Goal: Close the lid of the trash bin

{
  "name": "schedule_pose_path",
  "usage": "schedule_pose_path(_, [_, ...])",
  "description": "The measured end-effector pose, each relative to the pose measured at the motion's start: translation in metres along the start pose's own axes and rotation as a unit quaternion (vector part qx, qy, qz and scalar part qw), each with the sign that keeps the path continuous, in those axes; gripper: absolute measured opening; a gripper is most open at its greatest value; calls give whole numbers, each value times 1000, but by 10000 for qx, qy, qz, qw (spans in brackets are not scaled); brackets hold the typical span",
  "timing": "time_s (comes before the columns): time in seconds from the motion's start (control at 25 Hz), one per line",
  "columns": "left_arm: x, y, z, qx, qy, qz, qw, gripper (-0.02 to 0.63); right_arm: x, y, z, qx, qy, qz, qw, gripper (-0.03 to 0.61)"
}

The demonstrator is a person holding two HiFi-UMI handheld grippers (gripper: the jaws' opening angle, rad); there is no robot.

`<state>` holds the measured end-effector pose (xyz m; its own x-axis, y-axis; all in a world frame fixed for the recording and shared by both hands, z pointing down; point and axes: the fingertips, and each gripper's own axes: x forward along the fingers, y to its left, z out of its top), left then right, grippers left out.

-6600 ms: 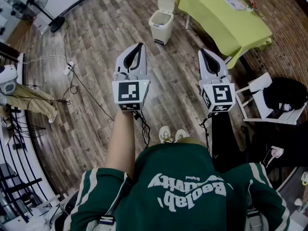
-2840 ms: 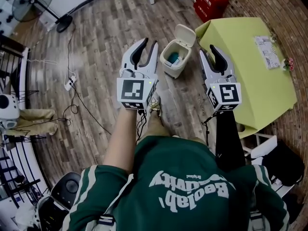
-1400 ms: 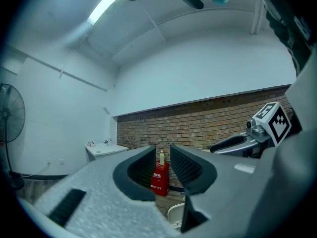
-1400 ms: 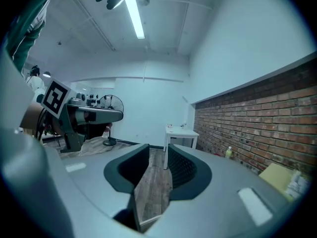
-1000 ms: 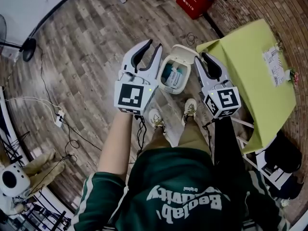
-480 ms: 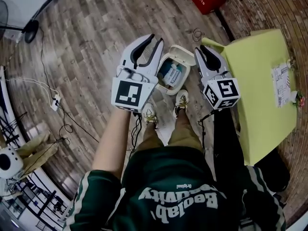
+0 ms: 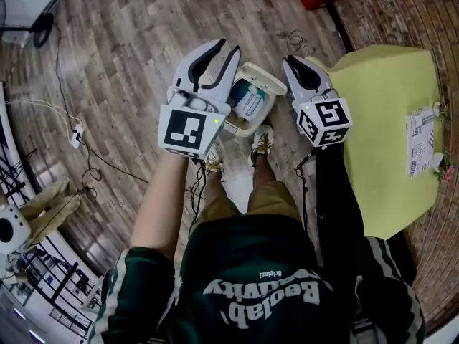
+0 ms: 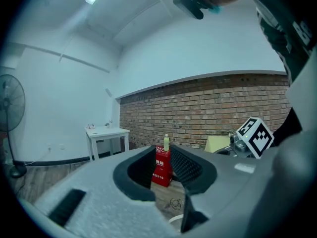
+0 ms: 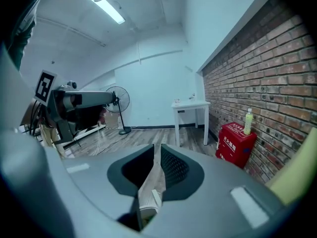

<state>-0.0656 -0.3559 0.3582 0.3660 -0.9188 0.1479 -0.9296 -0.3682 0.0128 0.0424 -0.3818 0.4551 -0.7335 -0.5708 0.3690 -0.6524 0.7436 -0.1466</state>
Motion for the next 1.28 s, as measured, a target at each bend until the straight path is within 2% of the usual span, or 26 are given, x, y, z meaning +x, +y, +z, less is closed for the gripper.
schedule_pose_path(0.28, [6,9,-19,0,229,99,9997,101,18,-19,-33,217,287,-111,9993,67])
schedule_pose_path(0.72, [3,15,-29,-155,165,131,9997,100,42,-27,-86,76,958,-62,9954,75])
schedule_pose_path(1.12, [-7,23,-42,-203,265,246,9991,100,69,-39,-155,226,1694,67,9853,75])
schedule_pose_path(1.28, [-12,26,-47,-372,287,277,9985,100,77,-43,-177,240,1962,106,9802,75])
